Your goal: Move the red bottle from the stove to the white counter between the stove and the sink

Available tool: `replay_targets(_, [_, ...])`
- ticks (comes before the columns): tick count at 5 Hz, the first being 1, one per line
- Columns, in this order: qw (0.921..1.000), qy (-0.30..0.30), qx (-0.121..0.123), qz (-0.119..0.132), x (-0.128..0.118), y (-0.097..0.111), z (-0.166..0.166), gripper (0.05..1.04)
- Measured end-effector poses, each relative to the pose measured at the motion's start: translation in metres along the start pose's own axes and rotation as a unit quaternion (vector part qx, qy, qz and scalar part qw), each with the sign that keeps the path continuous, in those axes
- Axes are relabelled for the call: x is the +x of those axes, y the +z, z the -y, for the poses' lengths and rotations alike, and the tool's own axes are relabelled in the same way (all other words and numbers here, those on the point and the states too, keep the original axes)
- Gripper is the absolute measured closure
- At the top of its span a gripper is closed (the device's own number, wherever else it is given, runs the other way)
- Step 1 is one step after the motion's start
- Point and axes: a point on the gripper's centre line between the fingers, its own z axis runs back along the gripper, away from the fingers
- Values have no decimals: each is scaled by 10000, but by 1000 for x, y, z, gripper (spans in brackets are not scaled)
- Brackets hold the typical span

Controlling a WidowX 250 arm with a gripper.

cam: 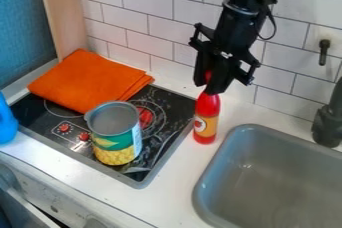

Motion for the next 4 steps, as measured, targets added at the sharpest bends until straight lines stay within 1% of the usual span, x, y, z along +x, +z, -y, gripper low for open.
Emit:
replay_targets(1, [9999, -38, -102, 6, 0, 0, 2, 654])
replay_targets(2, [9990, -162, -390, -145, 0, -10, 8, 356])
replay_targets(3, [9972, 164, -736, -31, -3, -6, -3, 98])
replay_targets(4, [9966, 314, -730, 216, -10, 9, -13, 79])
